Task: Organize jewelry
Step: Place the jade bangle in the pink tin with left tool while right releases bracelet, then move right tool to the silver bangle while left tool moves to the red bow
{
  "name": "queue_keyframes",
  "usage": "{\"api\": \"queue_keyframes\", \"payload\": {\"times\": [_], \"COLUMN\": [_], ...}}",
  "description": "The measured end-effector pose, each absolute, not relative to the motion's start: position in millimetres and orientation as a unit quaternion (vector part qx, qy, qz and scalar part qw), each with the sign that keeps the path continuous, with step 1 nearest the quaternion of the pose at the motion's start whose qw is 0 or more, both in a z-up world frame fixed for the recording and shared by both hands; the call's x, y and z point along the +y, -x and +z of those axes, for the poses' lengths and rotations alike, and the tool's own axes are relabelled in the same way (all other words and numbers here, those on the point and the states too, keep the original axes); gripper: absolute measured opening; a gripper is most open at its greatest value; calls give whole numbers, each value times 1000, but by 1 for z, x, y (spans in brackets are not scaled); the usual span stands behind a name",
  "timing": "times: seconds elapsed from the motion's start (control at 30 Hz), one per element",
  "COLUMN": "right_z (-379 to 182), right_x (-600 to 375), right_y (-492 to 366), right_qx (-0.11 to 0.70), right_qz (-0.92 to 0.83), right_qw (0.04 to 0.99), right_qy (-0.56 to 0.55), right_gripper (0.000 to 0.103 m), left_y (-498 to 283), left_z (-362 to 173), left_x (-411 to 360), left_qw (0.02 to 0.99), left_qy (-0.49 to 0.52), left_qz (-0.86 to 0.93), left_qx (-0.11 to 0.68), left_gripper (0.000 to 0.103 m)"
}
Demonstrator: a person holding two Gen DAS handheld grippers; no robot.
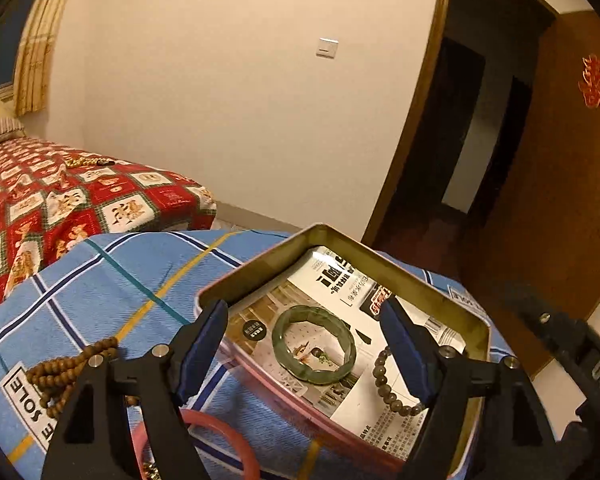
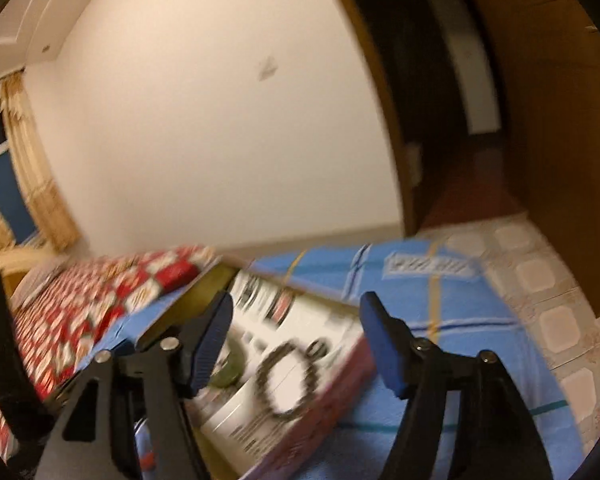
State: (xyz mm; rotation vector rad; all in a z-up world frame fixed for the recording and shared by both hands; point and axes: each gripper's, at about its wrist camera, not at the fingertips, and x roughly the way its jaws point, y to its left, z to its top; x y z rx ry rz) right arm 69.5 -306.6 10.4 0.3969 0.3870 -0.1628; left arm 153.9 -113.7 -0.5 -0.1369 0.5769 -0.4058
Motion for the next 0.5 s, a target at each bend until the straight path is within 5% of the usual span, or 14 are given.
{"api": "queue_keyframes", "payload": {"times": [0.23,0.5], "right_z": [11,8], "right_x": [-327,-335], "right_y": [-61,-61], "right_qx": [171,178], "right_qz": [-191,-233], "right_qw": [943,934], "right_qy": [-211,-205], "right_gripper": [86,88], "left_y": [-131,-90], "left_z": [6,7], "left_x": [-104,-95], "left_qw": [955,967], "left_qy": [62,28], "left_qz": [-153,-143], "left_qx": [246,208], "left_gripper": [78,78]}}
